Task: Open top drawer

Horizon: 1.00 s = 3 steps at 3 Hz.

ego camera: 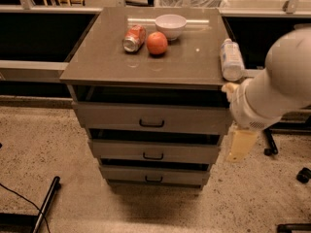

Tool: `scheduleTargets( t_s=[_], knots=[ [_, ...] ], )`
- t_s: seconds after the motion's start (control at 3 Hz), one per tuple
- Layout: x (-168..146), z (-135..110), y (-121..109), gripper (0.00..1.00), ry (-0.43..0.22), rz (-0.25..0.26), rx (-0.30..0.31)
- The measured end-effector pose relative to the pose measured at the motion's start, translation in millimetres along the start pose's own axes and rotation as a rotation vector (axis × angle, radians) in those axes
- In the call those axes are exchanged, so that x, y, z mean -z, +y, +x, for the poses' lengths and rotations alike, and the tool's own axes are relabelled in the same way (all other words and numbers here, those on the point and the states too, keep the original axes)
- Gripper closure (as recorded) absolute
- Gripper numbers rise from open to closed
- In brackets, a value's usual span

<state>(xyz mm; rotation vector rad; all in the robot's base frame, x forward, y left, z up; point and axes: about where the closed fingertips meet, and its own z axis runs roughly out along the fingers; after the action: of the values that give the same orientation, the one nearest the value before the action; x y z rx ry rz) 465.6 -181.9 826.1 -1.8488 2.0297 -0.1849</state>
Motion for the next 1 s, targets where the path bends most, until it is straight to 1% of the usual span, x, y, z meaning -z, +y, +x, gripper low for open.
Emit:
scheduleTargets(
  t_s=[0.33, 0.67, 1.0],
  knots=[
    [-78.2, 9.5, -5.0, 0.00, -0.071, -0.002, -0.018],
    [-92.0, 13.3, 3.3, 0.00, -0.153, 0.032, -0.016],
    [-88.5, 17.2, 4.8, 0.00, -0.157, 0.039, 0.004]
  ],
)
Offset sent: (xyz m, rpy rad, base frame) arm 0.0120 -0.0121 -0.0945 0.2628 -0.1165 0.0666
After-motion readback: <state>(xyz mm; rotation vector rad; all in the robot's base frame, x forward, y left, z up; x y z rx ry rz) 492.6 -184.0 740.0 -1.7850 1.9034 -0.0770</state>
